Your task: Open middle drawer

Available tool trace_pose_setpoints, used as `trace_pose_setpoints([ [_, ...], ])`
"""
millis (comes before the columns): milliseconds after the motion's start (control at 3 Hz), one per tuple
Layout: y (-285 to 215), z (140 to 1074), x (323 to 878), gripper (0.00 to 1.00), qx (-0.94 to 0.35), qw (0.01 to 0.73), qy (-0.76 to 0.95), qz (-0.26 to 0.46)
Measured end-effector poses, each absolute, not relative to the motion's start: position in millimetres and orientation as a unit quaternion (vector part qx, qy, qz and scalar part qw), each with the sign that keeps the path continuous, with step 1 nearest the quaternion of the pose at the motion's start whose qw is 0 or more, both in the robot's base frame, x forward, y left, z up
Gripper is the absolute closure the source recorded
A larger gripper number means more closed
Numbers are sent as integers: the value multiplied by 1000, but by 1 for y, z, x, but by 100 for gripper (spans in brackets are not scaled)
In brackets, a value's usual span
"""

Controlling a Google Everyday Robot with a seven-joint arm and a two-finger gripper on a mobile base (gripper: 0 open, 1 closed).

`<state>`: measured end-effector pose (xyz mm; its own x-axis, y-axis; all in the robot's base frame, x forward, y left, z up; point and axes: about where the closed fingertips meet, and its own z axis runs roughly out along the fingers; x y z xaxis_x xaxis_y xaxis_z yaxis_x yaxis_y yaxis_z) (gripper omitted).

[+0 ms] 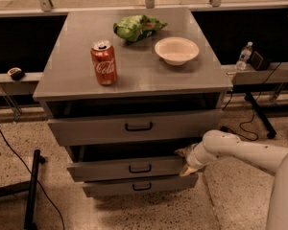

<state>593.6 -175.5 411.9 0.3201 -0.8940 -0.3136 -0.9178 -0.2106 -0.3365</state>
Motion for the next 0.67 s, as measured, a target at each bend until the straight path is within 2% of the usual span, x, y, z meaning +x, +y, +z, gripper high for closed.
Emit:
trace_pose_setpoints([
  [333,-174,406,554,32,-787,214,577,39],
  [667,-177,424,508,23,-793,192,578,23],
])
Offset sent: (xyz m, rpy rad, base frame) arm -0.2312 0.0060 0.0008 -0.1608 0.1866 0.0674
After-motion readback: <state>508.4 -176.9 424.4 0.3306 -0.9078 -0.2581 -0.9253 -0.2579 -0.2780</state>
